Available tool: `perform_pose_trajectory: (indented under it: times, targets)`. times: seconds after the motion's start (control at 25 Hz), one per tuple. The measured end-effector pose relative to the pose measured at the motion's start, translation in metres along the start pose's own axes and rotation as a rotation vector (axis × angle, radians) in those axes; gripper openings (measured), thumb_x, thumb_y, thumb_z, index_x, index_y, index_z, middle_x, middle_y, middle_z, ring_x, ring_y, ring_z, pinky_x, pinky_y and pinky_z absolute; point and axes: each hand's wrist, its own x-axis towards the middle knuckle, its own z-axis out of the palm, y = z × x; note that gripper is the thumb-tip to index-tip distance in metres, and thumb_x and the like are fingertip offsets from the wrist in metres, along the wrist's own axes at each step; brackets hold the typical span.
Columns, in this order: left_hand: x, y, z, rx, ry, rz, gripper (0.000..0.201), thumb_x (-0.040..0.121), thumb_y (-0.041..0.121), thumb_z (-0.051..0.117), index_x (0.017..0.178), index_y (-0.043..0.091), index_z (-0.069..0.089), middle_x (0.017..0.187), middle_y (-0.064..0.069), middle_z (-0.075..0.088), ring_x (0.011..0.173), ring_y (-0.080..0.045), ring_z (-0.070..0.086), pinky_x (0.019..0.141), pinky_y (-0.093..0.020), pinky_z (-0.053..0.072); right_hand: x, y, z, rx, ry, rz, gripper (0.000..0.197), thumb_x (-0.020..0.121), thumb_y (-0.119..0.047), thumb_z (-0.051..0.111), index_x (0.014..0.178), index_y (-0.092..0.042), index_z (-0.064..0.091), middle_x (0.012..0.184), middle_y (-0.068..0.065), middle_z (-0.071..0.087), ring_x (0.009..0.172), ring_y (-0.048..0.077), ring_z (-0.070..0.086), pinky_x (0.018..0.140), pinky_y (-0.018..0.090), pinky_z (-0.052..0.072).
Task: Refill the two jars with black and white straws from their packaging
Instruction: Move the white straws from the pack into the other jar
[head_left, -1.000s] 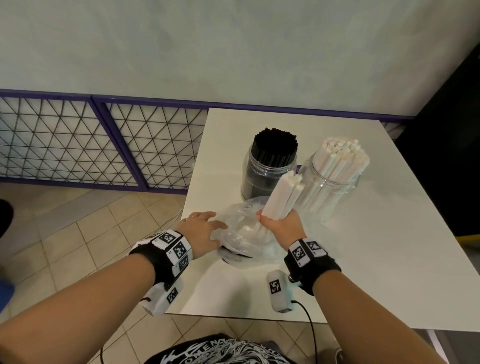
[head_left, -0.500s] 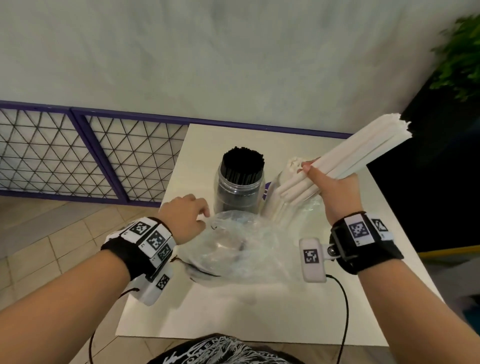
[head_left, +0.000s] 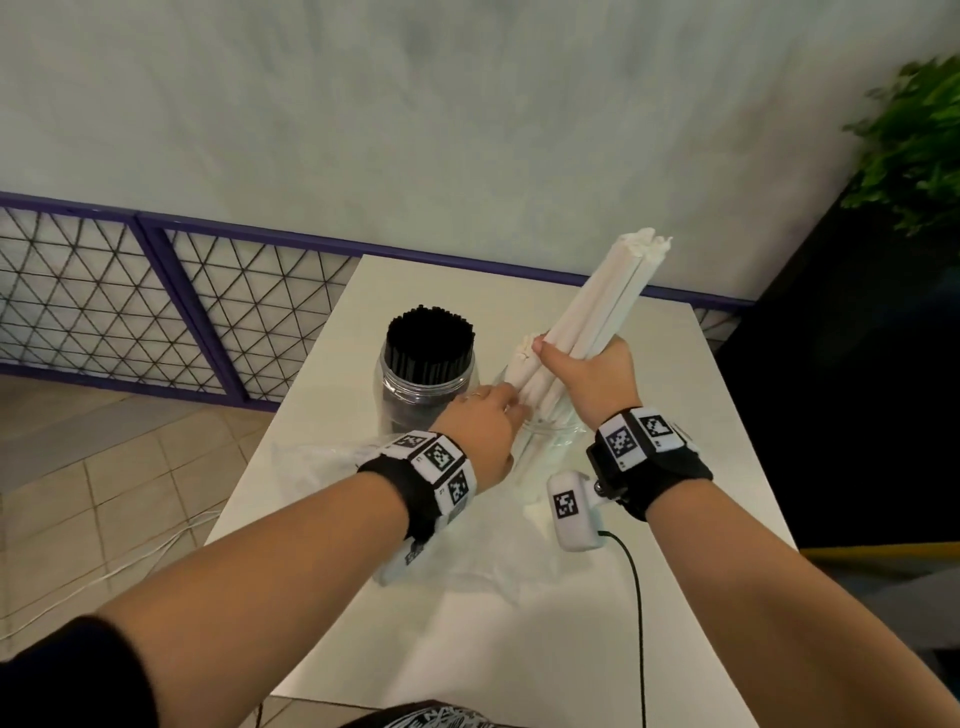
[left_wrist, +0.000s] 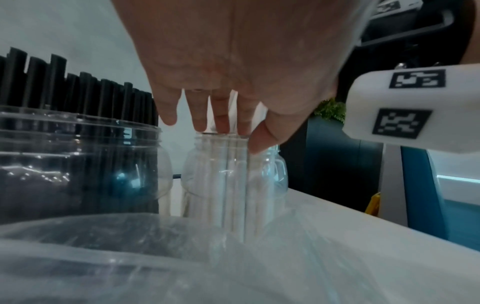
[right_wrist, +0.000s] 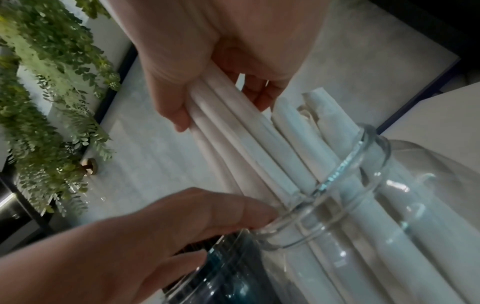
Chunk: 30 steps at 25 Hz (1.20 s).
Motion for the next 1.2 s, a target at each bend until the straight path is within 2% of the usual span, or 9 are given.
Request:
perform_pose_trajectory:
  times: [0.16,0.4,0.48,0.6,0.76,0.84,0.96,1.04,1.2]
  targets:
    - [0.003,-0.003,0.001,-0.054,0.071,0.0,0.055,0.085,0.023,0.054,0.138,0.023,0.042,0.139,-0.007,0.032,0.132,-0.027,0.031,0.105,-0.04,0.035,0.01,0.004,-0.003,-0.031,-0.025,0.037,0.063,0.055,-0.046,0.079,0.098,-0.002,0.065,0.089,0.01,0.072,0.082,0.022,0.071,0.073,0.041,0.06]
    - [0.005,-0.002,0.006,-0.04,0.112,-0.024,0.047,0.088,0.022,0.048,0.135,0.022,0.045,0.142,0.0,0.038,0.131,-0.022,0.038,0.104,-0.037,0.035,0.01,0.013,-0.005,-0.025,-0.039,-0.002,0.04,0.074,-0.025,0.079,0.102,-0.001,0.064,0.089,0.009,0.071,0.085,0.021,0.069,0.073,0.034,0.058]
    - [0.005,-0.002,0.007,-0.037,0.125,-0.027,0.047,0.087,0.02,0.046,0.134,0.02,0.045,0.141,0.002,0.042,0.126,-0.02,0.045,0.101,-0.035,0.035,0.01,0.019,-0.004,-0.049,-0.045,0.019,0.051,0.066,-0.036,0.081,0.103,-0.006,0.062,0.094,0.008,0.07,0.089,0.022,0.069,0.077,0.039,0.058]
    - [0.006,-0.006,0.008,-0.174,0.142,-0.043,0.041,0.085,0.018,0.047,0.127,0.018,0.051,0.133,0.002,0.05,0.115,-0.02,0.054,0.098,-0.034,0.038,0.01,0.019,-0.004,-0.164,-0.035,-0.025,0.041,0.065,-0.036,0.082,0.094,-0.029,0.055,0.106,0.001,0.057,0.109,0.028,0.057,0.093,0.046,0.05]
    - [0.014,-0.006,0.007,-0.515,0.185,-0.164,0.031,0.088,0.023,0.057,0.118,0.016,0.054,0.116,0.001,0.054,0.105,-0.02,0.057,0.094,-0.036,0.046,0.008,0.017,-0.01,-0.468,-0.014,-0.137,0.07,0.064,-0.041,0.082,0.122,-0.015,0.051,0.126,0.002,0.042,0.125,0.027,0.034,0.106,0.049,0.032]
    - [0.02,-0.004,0.008,-0.677,0.245,-0.281,0.042,0.084,0.027,0.066,0.121,0.014,0.049,0.115,-0.001,0.049,0.104,-0.019,0.055,0.094,-0.032,0.046,0.01,0.031,-0.017,-0.456,-0.027,-0.098,0.094,0.057,-0.049,0.084,0.135,-0.018,0.04,0.139,0.002,0.032,0.131,0.022,0.03,0.11,0.046,0.031]
    - [0.035,-0.002,0.005,-0.793,0.148,-0.426,0.089,0.078,0.035,0.074,0.146,0.009,0.023,0.143,-0.013,0.039,0.127,-0.023,0.045,0.106,-0.033,0.039,0.008,0.053,-0.029,-0.216,-0.125,0.032,0.12,0.057,-0.033,0.09,0.149,-0.023,0.014,0.148,-0.001,0.025,0.134,0.014,0.033,0.109,0.034,0.033]
    - [0.048,-0.006,0.004,-0.804,0.033,-0.431,0.106,0.077,0.038,0.073,0.151,0.007,0.003,0.154,-0.014,0.028,0.14,-0.028,0.033,0.114,-0.037,0.032,0.008,0.057,-0.031,-0.138,-0.201,0.104,0.126,0.061,-0.021,0.089,0.15,-0.026,-0.001,0.14,-0.008,0.034,0.125,0.008,0.039,0.102,0.025,0.033]
    - [0.067,-0.009,0.006,-0.807,-0.061,-0.383,0.109,0.057,0.042,0.065,0.149,0.017,0.012,0.134,-0.012,0.05,0.123,-0.031,0.051,0.104,-0.044,0.044,0.015,0.061,-0.027,-0.125,-0.28,0.114,0.125,0.063,-0.01,0.087,0.15,-0.026,-0.002,0.116,-0.018,0.045,0.116,0.007,0.047,0.101,0.026,0.036]
